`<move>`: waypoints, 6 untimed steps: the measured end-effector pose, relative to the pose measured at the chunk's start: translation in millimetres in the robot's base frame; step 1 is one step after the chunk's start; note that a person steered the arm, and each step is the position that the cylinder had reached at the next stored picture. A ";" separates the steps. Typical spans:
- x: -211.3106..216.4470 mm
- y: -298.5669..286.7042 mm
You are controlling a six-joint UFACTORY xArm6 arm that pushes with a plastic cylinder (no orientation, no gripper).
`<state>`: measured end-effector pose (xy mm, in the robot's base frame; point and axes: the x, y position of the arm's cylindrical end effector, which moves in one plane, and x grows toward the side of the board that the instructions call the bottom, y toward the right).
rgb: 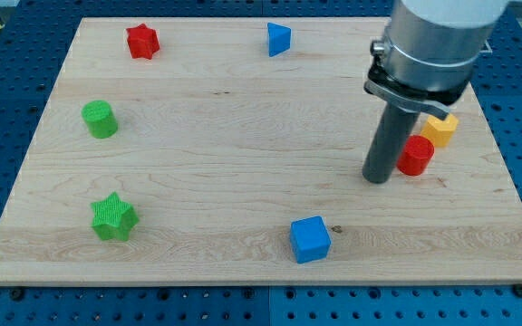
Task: Adjust the red circle diagonally bottom right to the yellow hexagon
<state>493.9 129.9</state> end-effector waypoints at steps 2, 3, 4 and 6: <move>-24.9 55.4; -20.2 53.5; 1.8 50.0; 9.4 87.5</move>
